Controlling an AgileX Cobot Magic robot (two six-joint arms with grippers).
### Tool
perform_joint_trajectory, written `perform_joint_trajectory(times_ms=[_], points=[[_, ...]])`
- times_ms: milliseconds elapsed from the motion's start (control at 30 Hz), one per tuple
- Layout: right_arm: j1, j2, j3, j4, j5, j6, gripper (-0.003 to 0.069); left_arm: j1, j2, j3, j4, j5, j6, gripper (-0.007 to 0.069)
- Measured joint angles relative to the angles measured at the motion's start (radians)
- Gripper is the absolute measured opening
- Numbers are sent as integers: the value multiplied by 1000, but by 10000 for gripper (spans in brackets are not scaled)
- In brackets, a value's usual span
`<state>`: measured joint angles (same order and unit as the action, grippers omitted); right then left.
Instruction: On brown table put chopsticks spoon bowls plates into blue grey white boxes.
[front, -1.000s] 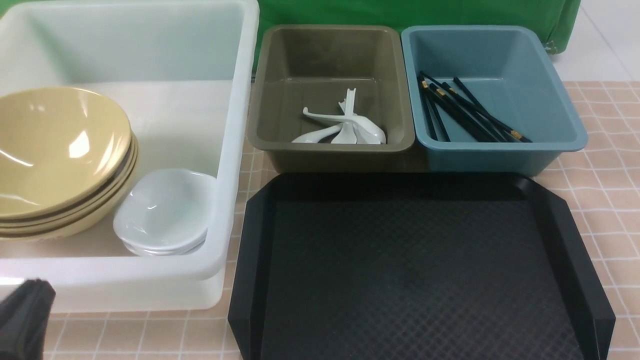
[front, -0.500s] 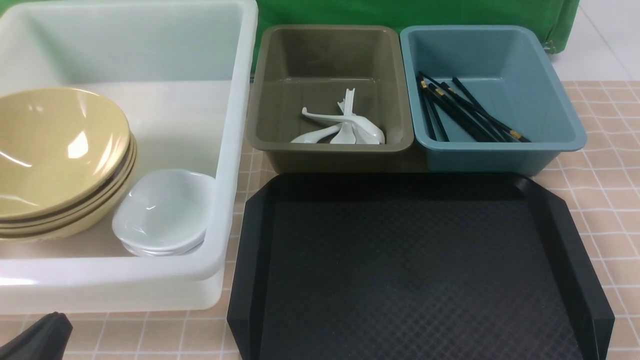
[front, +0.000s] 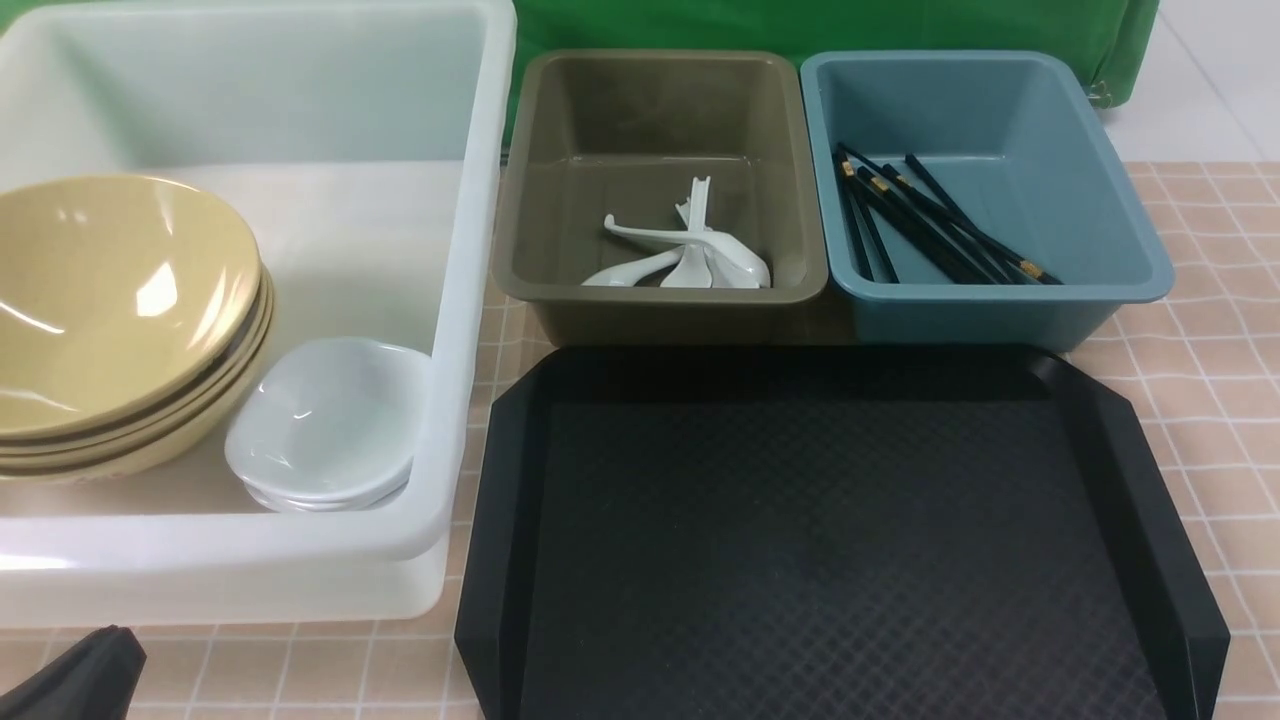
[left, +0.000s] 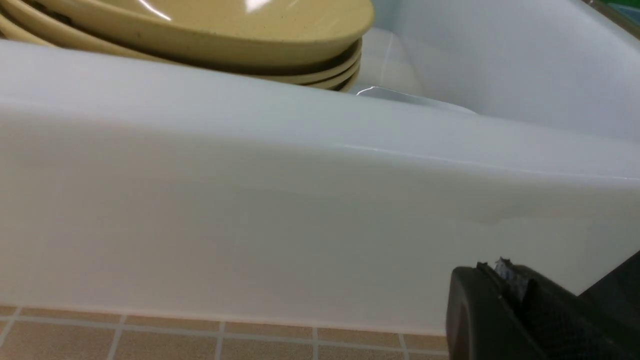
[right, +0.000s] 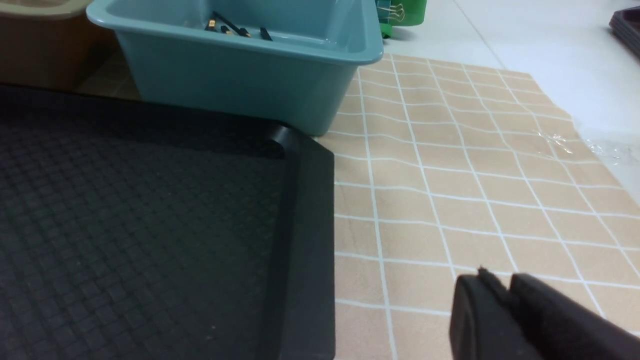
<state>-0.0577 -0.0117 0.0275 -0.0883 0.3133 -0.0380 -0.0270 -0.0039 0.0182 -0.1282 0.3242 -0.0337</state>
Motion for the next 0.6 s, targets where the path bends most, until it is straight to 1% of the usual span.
perform_joint_trajectory(times_ms=[600], points=[[0, 0, 0, 0, 0, 0, 141, 0, 0, 0, 0, 0, 0, 6]])
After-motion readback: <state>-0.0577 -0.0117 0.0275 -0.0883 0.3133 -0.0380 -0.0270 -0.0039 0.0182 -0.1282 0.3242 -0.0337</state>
